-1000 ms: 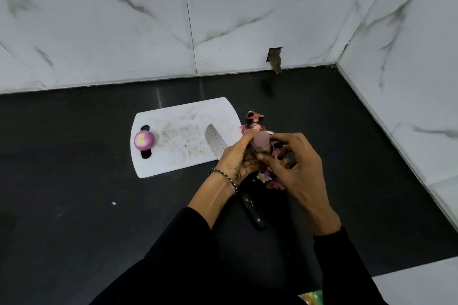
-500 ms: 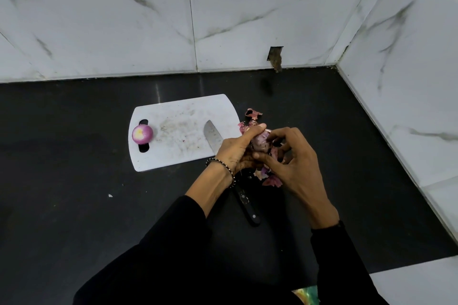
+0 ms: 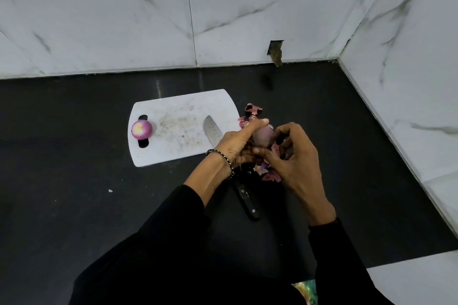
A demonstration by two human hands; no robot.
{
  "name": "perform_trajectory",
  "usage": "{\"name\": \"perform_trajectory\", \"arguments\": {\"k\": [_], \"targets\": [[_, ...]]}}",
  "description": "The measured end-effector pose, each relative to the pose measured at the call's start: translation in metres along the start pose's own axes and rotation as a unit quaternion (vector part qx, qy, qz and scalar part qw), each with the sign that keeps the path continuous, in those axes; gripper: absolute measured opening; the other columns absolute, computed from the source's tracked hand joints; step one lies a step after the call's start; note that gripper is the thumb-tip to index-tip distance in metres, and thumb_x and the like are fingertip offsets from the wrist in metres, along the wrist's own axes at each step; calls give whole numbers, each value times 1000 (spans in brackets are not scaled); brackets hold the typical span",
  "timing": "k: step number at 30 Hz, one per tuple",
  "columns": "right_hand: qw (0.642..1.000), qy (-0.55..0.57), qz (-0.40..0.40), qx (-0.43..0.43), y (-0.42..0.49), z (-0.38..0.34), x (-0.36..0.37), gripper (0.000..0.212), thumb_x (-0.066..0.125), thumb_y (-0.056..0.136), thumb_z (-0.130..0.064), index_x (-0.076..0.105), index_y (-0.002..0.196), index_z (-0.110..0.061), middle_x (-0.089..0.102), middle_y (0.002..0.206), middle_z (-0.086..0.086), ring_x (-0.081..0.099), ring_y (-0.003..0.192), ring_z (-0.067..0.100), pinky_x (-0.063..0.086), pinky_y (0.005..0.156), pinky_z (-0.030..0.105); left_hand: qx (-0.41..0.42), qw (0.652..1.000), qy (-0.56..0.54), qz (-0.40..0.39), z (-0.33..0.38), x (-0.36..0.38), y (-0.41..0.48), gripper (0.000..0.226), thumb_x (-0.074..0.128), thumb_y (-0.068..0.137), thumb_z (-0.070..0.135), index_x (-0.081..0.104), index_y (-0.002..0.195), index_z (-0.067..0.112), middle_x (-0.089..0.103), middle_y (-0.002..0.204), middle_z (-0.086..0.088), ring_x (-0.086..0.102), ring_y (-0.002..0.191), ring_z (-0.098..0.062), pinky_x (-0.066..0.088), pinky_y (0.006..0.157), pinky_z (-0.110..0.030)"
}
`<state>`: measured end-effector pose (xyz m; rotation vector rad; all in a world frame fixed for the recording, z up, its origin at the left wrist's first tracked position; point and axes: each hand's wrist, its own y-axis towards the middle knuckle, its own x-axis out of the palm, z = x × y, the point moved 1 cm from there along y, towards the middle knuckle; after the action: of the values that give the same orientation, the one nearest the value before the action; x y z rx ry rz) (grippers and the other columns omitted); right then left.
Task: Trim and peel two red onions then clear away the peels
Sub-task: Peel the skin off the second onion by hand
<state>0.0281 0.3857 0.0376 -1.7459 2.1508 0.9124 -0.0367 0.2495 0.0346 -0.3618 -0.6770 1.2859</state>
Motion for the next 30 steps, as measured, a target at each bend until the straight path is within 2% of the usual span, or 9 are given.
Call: {"name": "perform_trajectory", "arguments": {"k": [3, 6, 10, 13, 19, 22, 26, 30], "targets": [[1000, -3, -11, -14, 1, -1, -2, 36, 80, 78, -40, 56, 103, -28, 56, 99, -11, 55, 79, 9, 46, 64, 21, 0, 1000, 8, -5, 0, 1, 2, 50, 80, 74, 47, 75, 103, 6, 75, 87, -13, 62, 51, -13, 55, 65, -31], [1000, -12, -15, -9, 2, 0, -3, 37, 77, 77, -44, 57, 104, -29, 55, 102, -12, 56, 84, 7, 50, 66, 27, 3, 1000, 21, -1, 0, 1, 2, 52, 80, 74, 48, 75, 103, 5, 75, 87, -14, 64, 57, -14, 57, 69, -33], [1000, -24, -14, -12, 2, 1, -4, 39, 76, 76, -47, 56, 105, -32, 54, 103, -14, 55, 85, 4, 51, 67, 28, 1, 999, 30, 9, 1, 2, 2, 54, 81, 73, 48, 74, 102, 3, 75, 85, -14, 64, 54, -14, 58, 69, -33], [999, -32, -16, -11, 3, 2, -7, 39, 75, 76, -50, 57, 105, -31, 55, 101, -12, 55, 84, 7, 53, 66, 34, -2, 999, 39, 12, 1, 4, 3, 57, 82, 71, 49, 74, 100, 1, 75, 86, -15, 66, 56, -16, 61, 74, -38], [998, -55, -14, -15, 4, 4, -8, 24, 72, 82, -48, 57, 88, -29, 54, 89, -13, 53, 78, 8, 53, 63, 46, -15, 999, 41, 5, 3, 6, 4, 58, 82, 71, 50, 74, 98, 0, 75, 88, -18, 69, 68, -20, 60, 83, -45], [999, -46, 0, 3, 1, 5, -9, 30, 76, 80, -48, 56, 88, -27, 55, 87, -13, 53, 77, 8, 51, 62, 39, -13, 999, 28, -11, 4, 8, 2, 54, 80, 75, 46, 72, 101, -1, 74, 80, -14, 67, 59, -16, 61, 80, -40], [1000, -12, 4, 4, -1, 4, -11, 34, 79, 76, -43, 56, 94, -25, 55, 90, -16, 51, 75, 5, 43, 64, 23, -12, 1000, 24, -13, 4, 10, 0, 57, 78, 78, 47, 70, 108, -1, 73, 80, -13, 63, 53, -13, 60, 74, -34], [1000, -8, 4, -8, 1, -1, -12, 41, 85, 76, -33, 55, 104, -32, 55, 98, -15, 53, 81, 1, 40, 68, 16, -15, 1000, 11, -11, 1, 9, 0, 60, 78, 76, 48, 70, 110, -1, 73, 82, -14, 65, 57, -16, 59, 71, -34]]}}
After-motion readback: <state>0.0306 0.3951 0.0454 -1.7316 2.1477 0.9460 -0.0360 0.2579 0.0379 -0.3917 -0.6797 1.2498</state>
